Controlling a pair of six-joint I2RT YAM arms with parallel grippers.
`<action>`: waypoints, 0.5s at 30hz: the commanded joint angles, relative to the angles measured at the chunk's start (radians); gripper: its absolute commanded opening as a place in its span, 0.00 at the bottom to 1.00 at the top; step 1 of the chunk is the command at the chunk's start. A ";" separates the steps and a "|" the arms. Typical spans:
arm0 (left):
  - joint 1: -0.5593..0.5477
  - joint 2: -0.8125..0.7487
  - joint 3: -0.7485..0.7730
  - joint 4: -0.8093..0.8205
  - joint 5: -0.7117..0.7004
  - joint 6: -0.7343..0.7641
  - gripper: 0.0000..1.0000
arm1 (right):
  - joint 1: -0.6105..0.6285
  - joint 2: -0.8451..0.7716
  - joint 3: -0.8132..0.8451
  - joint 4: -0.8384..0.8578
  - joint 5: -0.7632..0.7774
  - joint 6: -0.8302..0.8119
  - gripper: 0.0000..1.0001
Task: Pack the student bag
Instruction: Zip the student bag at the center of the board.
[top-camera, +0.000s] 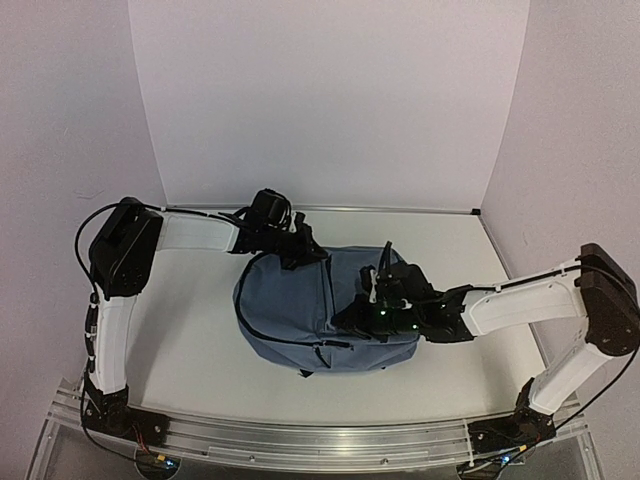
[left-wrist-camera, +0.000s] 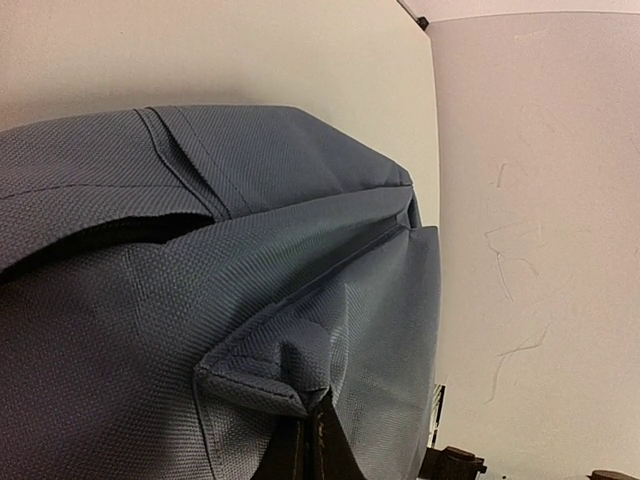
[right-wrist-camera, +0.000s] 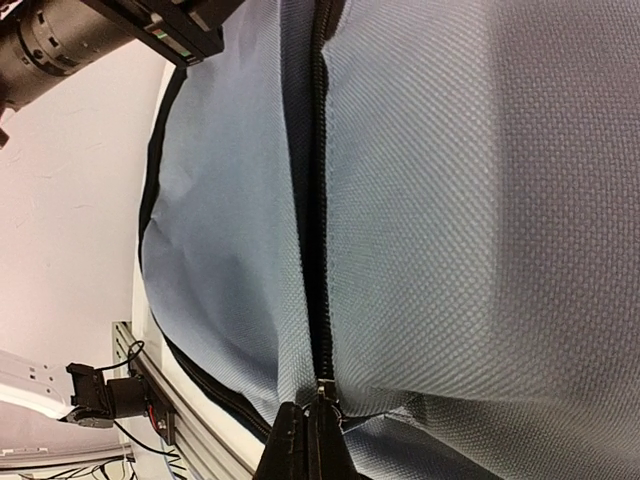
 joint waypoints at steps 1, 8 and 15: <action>0.069 -0.023 0.064 0.045 -0.089 0.058 0.01 | 0.045 -0.060 -0.023 -0.054 -0.070 0.019 0.04; 0.070 -0.118 0.002 0.031 -0.104 0.124 0.57 | 0.044 -0.134 0.027 -0.143 0.007 -0.037 0.56; 0.099 -0.302 -0.123 -0.092 -0.145 0.223 0.79 | 0.035 -0.184 0.134 -0.329 0.169 -0.160 0.86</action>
